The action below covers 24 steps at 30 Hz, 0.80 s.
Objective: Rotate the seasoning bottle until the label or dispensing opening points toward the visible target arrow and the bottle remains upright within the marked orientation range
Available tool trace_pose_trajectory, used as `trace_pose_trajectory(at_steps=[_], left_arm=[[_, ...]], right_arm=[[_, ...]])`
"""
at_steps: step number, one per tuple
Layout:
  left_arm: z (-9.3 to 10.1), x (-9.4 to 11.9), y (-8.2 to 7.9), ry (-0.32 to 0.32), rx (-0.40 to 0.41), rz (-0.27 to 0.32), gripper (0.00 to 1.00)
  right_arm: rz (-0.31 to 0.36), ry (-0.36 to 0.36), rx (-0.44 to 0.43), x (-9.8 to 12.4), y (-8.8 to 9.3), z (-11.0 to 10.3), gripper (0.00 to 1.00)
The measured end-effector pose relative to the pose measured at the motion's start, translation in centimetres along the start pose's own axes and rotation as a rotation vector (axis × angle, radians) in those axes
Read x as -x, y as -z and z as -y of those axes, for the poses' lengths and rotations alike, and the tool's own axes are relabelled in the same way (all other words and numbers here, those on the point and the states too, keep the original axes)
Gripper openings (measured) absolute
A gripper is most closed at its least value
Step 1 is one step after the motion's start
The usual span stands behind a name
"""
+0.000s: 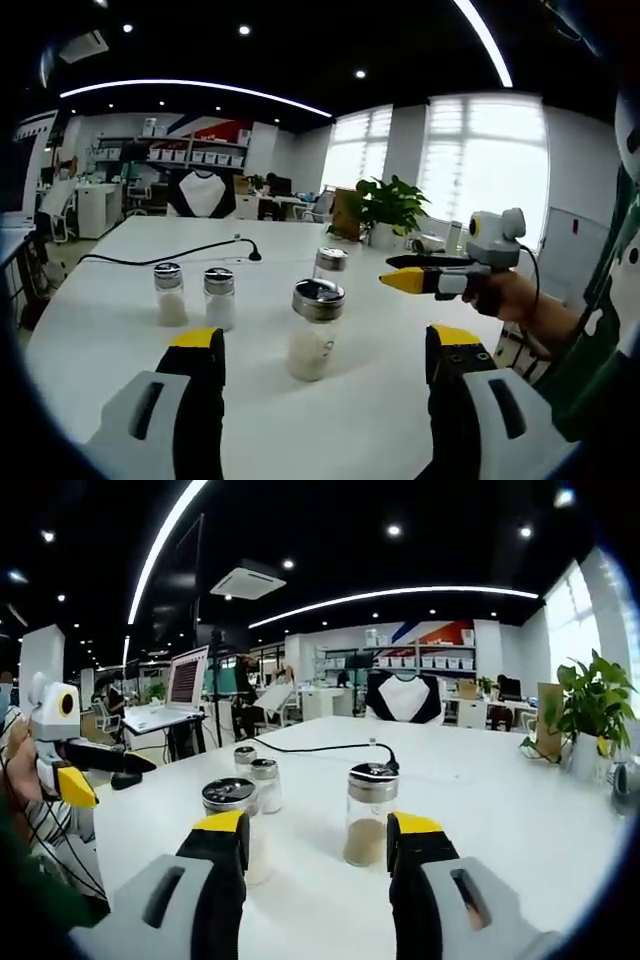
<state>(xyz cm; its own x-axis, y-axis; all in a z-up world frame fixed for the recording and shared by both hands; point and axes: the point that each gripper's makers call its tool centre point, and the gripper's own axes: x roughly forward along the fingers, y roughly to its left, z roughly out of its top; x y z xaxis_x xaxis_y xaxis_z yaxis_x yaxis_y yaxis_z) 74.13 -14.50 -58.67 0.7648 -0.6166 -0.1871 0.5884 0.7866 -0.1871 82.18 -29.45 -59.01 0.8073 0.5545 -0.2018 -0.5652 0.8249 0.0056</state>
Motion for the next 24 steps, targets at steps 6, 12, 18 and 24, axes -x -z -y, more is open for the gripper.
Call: trace_pose_trajectory(at_steps=[6, 12, 18, 24], left_arm=[[-0.1, 0.1, 0.1, -0.003, 0.001, 0.0, 0.87], [-0.3, 0.3, 0.1, -0.011, 0.002, -0.003, 0.87], [-0.5, 0.3, -0.1, -0.013, -0.003, -0.004, 0.87], [-0.5, 0.3, 0.0, -0.011, -0.007, -0.013, 0.87]], right_arm=[[-0.017, -0.004, -0.006, -1.1, 0.4, 0.9, 0.55], [-0.029, 0.03, -0.016, -2.5, 0.8, 2.7, 0.55], [-0.033, 0.066, -0.021, -3.9, 1.0, 4.1, 0.55], [-0.06, 0.074, -0.035, -5.7, 2.1, 5.2, 0.55]])
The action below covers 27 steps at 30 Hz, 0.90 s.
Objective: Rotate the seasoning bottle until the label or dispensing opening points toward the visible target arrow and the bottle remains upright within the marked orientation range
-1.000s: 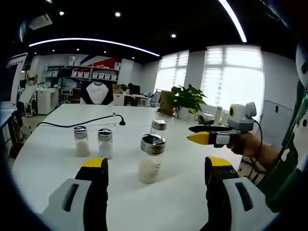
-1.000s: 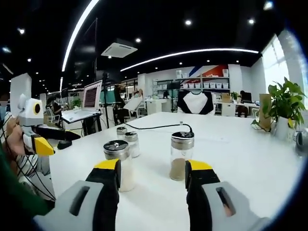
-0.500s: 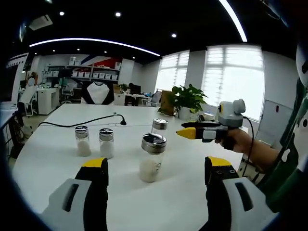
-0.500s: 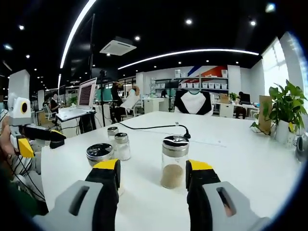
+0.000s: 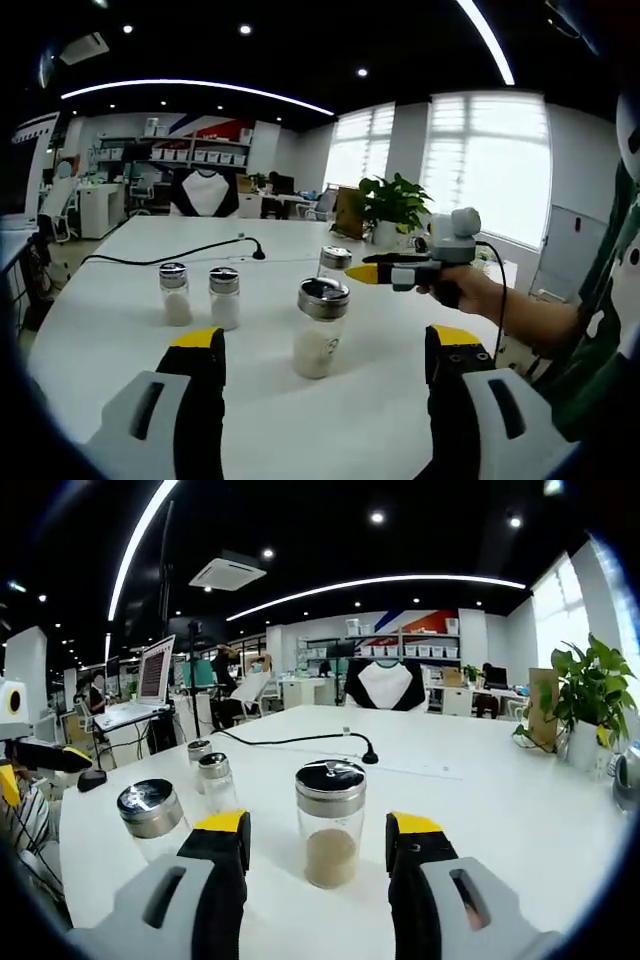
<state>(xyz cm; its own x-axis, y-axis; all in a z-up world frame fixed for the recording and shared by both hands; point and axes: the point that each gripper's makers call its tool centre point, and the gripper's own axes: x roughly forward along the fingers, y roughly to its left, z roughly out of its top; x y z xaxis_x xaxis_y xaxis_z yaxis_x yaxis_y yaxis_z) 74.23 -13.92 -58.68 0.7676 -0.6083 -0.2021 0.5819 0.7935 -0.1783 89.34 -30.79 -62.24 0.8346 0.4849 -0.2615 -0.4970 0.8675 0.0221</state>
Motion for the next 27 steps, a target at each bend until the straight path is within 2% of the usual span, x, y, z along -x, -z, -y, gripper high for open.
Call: trace_pose_trajectory(at_steps=[11, 18, 21, 27], left_arm=[[0.4, -0.4, -0.1, 0.0, 0.002, -0.003, 0.86], [1.3, -1.1, -0.4, 0.029, -0.013, -0.017, 0.86], [1.4, -1.4, -0.5, 0.039, -0.018, -0.018, 0.86], [1.3, -1.4, -0.5, 0.044, -0.025, -0.02, 0.86]], right_arm=[[-0.039, -0.009, -0.01, -3.3, 1.1, 0.4, 0.54], [-0.053, 0.016, -0.04, -4.8, 1.4, 0.8, 0.54], [-0.04, 0.036, -0.054, -5.4, 1.1, 1.2, 0.53], [-0.058, 0.045, -0.054, -6.3, 1.5, 1.2, 0.5]])
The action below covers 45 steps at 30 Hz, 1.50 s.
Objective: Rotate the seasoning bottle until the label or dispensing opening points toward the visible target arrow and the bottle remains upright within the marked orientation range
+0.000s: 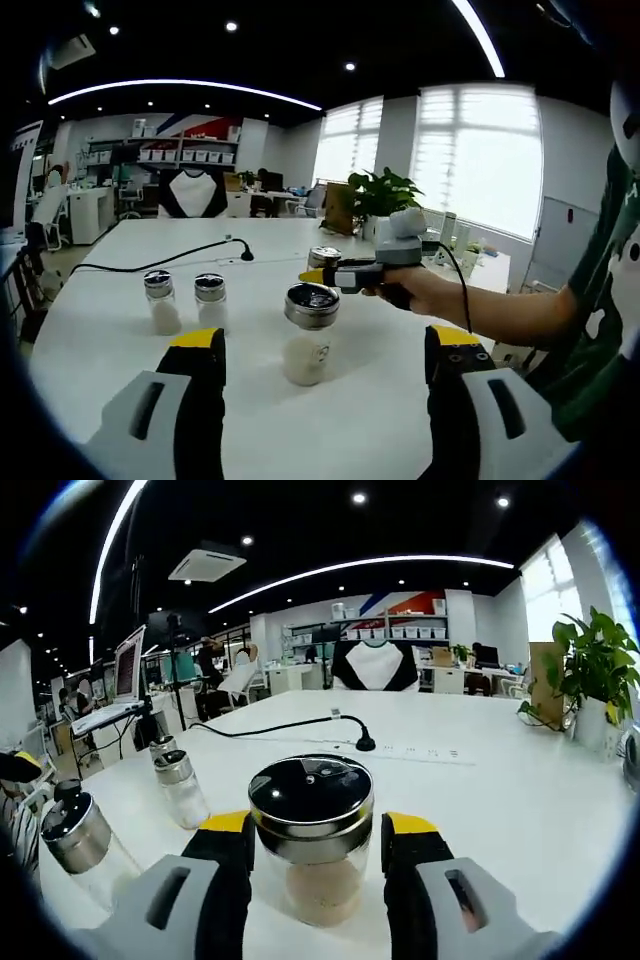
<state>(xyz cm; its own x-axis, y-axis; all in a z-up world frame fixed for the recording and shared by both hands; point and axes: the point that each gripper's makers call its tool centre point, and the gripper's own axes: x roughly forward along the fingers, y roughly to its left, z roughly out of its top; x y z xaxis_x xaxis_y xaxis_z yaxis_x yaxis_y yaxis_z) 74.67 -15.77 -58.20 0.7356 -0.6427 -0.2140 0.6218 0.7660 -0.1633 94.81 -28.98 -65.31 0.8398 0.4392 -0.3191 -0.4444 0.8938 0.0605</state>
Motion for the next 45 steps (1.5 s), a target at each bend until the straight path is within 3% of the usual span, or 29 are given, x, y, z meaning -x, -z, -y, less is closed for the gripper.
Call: trace_pose_trajectory(at_steps=[7, 24, 45], left_arm=[[-0.4, 0.2, 0.2, -0.011, 0.003, -0.004, 0.86], [-1.0, 0.6, 1.2, -0.028, 0.03, -0.012, 0.86], [-1.0, 1.1, 1.2, -0.045, 0.032, 0.0, 0.86]], right_arm=[[0.001, -0.001, 0.017, -0.3, 0.5, -0.4, 0.42], [-0.002, 0.032, 0.033, -0.2, 0.5, -0.1, 0.42], [-0.012, 0.057, 0.016, 1.2, 1.0, 0.2, 0.41]])
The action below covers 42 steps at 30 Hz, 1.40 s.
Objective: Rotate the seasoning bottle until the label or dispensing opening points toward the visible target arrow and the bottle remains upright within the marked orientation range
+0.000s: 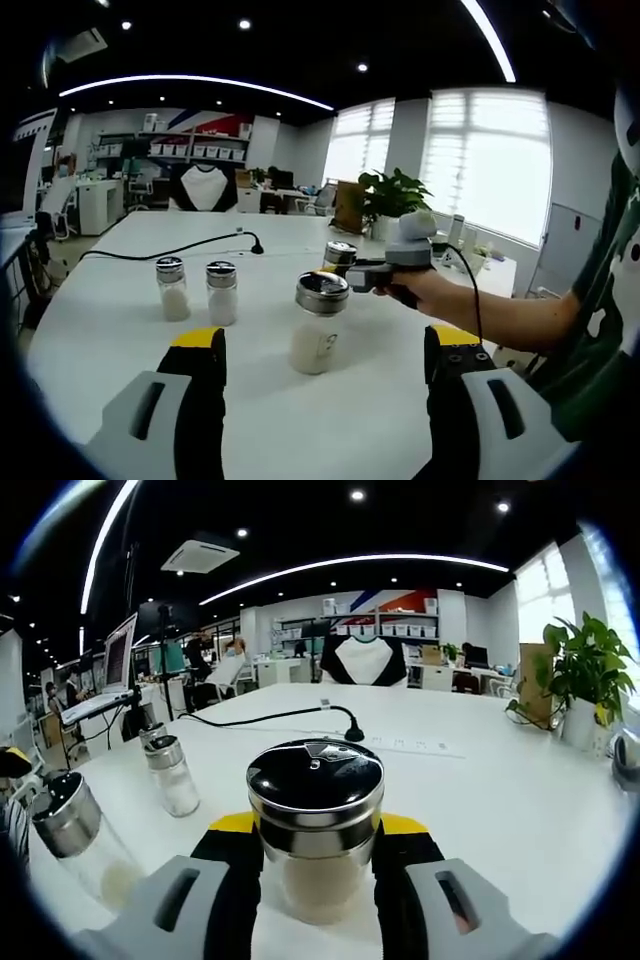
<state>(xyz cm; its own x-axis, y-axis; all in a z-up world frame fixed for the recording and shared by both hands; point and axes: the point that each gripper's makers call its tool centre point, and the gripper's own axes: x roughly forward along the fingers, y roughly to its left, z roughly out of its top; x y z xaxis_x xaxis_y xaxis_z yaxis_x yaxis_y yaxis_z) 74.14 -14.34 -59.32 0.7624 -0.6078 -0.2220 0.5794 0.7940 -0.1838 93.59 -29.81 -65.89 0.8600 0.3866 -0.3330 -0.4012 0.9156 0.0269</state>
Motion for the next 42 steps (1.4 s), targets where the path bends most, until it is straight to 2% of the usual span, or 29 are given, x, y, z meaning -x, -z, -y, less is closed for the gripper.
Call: trace_pose_trajectory(at_steps=[15, 42], left_arm=[[-0.3, -0.1, -0.5, -0.004, 0.013, 0.021, 0.86], [0.5, -0.8, -0.4, 0.011, -0.003, 0.003, 0.85]], right_arm=[[0.009, -0.002, 0.002, 2.0, 0.6, -0.4, 0.41], [-0.003, -0.01, 0.001, 5.0, 1.8, -2.1, 0.42]])
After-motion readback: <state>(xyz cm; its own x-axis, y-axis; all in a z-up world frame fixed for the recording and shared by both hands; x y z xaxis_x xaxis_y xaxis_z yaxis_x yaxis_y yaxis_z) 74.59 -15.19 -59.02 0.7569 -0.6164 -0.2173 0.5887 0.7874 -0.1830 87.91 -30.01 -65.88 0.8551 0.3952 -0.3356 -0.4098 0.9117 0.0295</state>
